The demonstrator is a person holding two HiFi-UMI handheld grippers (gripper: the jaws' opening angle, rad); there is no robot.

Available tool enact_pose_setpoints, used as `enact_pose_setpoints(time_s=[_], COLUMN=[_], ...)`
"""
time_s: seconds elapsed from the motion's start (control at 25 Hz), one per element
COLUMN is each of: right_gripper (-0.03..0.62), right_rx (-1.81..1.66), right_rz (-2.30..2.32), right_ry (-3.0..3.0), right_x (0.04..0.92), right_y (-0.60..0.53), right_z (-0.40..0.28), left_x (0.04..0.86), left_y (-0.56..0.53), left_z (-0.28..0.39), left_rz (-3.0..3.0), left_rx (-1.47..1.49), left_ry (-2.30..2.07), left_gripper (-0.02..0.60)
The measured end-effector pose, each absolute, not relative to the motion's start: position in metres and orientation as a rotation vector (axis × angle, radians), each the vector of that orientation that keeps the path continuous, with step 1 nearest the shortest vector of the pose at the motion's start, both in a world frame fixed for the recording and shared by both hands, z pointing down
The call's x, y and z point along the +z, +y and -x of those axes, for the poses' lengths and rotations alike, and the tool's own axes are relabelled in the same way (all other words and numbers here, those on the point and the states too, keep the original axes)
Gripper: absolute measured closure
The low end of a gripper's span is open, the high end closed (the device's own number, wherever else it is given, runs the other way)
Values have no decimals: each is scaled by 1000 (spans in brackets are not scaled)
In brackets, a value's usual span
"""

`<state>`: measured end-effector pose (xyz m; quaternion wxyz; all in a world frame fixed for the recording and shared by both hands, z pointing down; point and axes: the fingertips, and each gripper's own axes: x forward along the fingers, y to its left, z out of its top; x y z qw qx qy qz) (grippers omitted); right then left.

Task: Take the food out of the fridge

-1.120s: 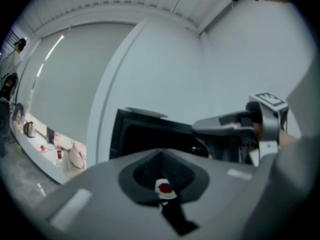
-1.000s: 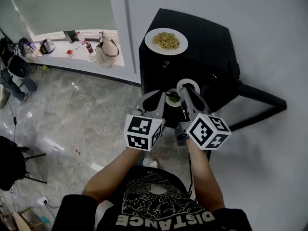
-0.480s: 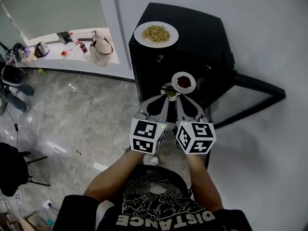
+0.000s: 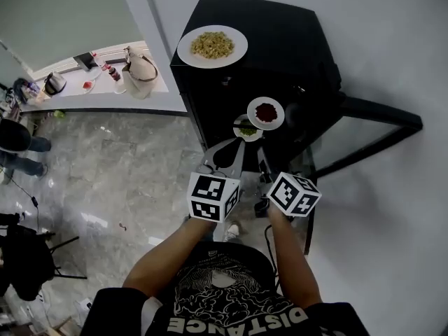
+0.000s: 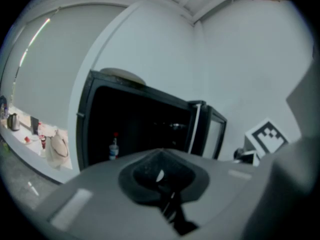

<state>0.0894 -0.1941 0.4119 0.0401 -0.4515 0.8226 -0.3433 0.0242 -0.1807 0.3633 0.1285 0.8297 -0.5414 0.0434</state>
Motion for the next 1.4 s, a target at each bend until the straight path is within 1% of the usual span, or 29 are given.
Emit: enact_pose_setpoints(time_s=[0.32, 0.44, 0.8, 1.16, 1.24, 1.4], right_gripper=[568, 526, 493, 491, 530, 539], right_rx=[-1302, -1406, -1602, -1673, -1679, -1672], right_rz=[1349, 1311, 1296, 1350, 1368, 1342], right_ry=[2196, 2064, 1774, 1602, 1579, 1541], right_x=[484, 512, 582, 612, 616, 615], right_y=[-237, -259, -310, -334, -334, -334], right_z=[-117, -122, -125, -127, -128, -129], left_x=[406, 417, 446, 458, 459, 461], left_y=[-210, -221, -248, -251, -251, -251], left_z=[-44, -45, -31, -10, -7, -4], left_rz=[-2427, -2420, -2351, -2317, -2310, -2304], left_rx=[203, 207, 247, 294, 296, 300], left_ry=[-1482, -1463, -1458, -1473, -1478, -1477], left_gripper=[578, 578, 578, 578, 578, 578])
